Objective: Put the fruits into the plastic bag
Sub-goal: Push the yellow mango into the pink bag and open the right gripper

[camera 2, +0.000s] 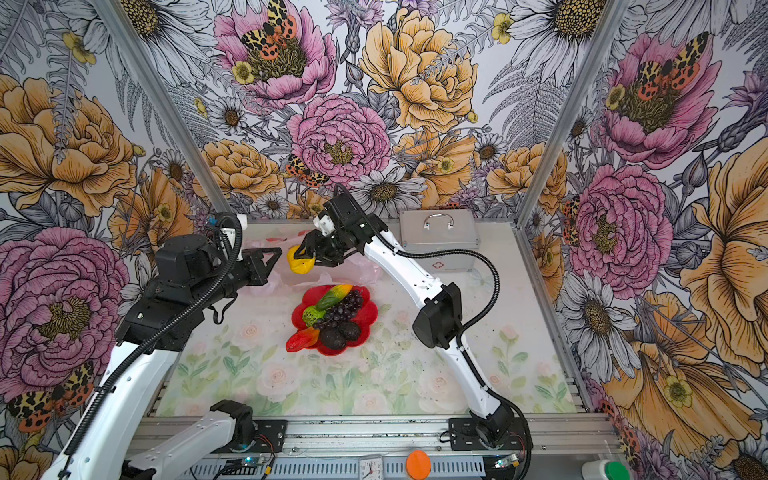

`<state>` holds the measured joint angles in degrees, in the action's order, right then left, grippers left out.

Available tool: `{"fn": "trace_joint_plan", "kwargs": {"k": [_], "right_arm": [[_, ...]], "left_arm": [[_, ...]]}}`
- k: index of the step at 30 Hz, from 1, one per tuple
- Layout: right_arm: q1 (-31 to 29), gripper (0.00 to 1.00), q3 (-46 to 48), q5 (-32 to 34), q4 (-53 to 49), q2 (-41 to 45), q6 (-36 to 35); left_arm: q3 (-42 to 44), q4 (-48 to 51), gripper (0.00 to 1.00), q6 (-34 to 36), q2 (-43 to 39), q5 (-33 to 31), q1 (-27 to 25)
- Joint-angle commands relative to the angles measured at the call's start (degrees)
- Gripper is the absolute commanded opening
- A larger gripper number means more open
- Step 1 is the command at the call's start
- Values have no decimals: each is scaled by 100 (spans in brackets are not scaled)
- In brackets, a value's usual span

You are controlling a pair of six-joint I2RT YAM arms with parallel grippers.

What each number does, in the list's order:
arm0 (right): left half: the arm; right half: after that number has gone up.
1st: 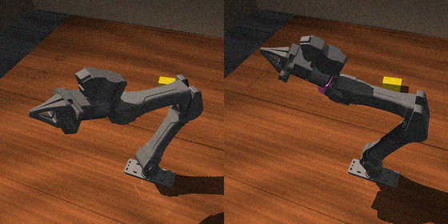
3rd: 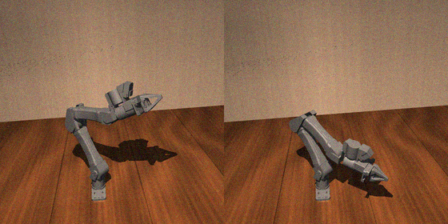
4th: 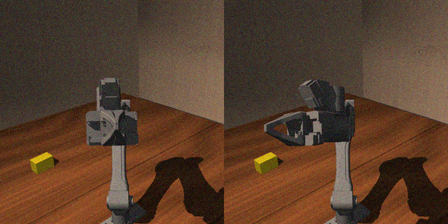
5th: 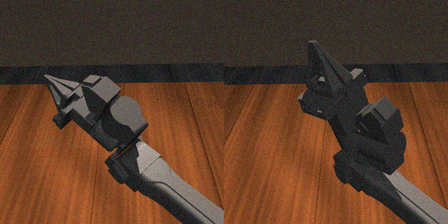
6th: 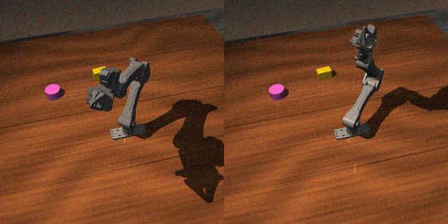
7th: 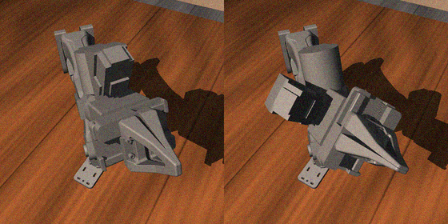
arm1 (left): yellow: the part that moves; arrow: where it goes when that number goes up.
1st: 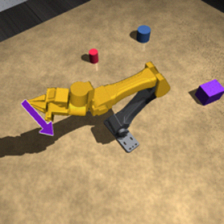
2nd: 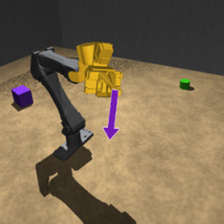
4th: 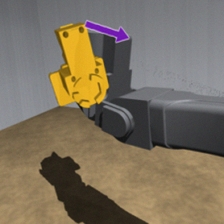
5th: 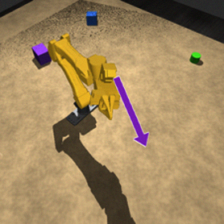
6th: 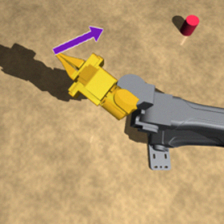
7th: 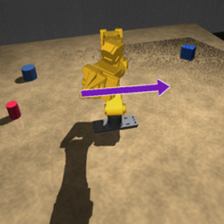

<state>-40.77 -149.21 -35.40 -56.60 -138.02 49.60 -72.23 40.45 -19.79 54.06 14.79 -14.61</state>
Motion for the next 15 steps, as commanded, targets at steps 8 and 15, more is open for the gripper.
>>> {"fn": "trace_joint_plan", "kwargs": {"k": [8,15], "right_arm": [[170,37,-249,1122,202,-580,545],[304,38,-240,1175,518,-897,913]], "left_arm": [[620,-565,0,-586,-126,552,138],[881,-610,0,-948,50,503,125]]}}
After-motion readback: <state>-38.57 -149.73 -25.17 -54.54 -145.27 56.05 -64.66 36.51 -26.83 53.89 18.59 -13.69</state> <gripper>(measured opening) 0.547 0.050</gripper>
